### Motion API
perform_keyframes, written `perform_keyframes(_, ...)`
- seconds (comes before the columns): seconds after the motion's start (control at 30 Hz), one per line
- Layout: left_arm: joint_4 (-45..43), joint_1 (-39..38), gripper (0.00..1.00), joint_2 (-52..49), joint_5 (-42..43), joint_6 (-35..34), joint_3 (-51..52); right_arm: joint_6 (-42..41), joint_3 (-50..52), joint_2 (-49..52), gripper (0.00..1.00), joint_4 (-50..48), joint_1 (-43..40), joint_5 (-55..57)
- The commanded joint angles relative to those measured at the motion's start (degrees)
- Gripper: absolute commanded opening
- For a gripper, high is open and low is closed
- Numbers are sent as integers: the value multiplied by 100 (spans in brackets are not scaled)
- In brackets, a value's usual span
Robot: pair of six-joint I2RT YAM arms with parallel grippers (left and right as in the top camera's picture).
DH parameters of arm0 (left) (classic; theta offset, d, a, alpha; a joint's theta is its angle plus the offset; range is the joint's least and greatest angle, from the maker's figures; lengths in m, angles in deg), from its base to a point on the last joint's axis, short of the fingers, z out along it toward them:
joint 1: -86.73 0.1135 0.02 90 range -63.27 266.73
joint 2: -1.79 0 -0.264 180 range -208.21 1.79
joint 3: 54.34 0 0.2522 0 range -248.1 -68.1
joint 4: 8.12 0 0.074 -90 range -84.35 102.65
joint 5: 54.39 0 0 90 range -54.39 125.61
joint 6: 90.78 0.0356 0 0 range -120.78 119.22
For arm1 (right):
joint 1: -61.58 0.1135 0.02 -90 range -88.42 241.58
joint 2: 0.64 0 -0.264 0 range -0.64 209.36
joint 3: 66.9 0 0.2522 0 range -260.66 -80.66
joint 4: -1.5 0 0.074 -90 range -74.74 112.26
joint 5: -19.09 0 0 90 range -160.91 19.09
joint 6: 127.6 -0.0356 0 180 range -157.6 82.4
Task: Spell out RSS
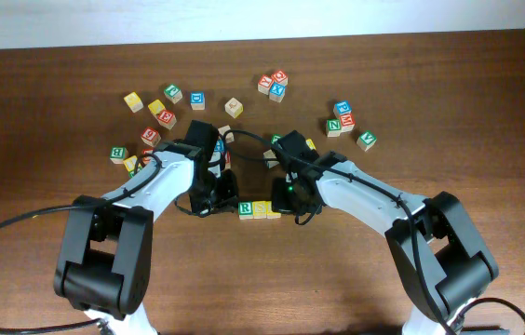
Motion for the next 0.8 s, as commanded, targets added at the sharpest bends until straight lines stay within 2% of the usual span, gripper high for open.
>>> perform_keyframes(0.0,9,-2,0,-72,114,-50,39,-2,-55,33,4,-76,42,-17)
perform_keyframes(0.77,-57,-2,0,-72,66,-50,39,79,-55,33,4,39,42,149)
